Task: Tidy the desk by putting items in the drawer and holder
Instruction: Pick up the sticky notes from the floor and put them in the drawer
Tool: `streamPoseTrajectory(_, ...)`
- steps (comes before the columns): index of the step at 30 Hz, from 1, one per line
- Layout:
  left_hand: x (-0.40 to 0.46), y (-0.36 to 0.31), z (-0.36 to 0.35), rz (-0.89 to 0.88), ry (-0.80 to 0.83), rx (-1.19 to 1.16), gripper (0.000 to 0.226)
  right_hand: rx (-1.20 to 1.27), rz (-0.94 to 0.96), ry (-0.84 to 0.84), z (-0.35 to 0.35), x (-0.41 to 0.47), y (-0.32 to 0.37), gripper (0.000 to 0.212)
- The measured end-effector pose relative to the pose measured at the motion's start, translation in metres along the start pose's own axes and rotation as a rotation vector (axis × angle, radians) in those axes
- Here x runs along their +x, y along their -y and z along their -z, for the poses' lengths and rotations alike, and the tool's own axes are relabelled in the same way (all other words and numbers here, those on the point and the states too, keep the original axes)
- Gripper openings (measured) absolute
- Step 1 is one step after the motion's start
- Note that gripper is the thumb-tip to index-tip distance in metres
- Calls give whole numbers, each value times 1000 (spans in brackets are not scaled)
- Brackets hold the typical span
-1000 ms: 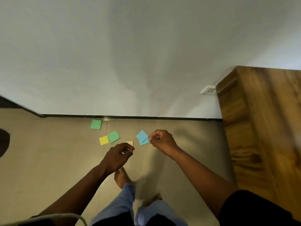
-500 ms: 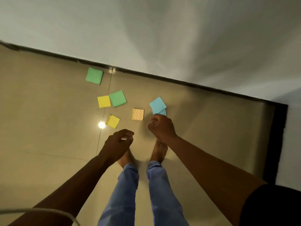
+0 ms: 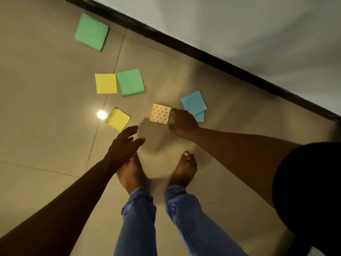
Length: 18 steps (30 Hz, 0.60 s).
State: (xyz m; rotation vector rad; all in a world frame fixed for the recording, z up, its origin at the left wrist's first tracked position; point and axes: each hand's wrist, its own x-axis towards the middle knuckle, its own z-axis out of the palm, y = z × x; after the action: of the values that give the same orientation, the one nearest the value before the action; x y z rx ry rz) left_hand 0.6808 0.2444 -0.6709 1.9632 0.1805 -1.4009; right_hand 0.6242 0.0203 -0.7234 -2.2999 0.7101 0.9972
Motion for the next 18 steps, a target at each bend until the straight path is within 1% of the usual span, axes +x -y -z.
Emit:
streamPoseTrajectory(2, 12, 6, -4, 9, -1, -60, 59, -19, -15, 0, -10, 21, -2, 51)
streamPoseTrajectory(5, 24, 14, -7, 16, -7, -161, 57, -87, 0, -21, -25, 47, -2, 63)
streamPoseTrajectory(9, 29, 28, -9, 33, -19, -252, 74, -292, 14, -129, -47, 62, 8, 79)
streamPoseTrajectory(13, 33, 37, -15, 37, -6, -308, 75, -329, -23, -211, -55, 70, 13, 83)
streamPoseTrajectory(16, 33, 38, -15, 80, -10, -388, 68, -297, -27, -178, -48, 75, 14, 88)
streamPoseTrajectory(18, 32, 37, -16, 123, -18, -481, 66, -256, -9, -118, -42, 77, 12, 85)
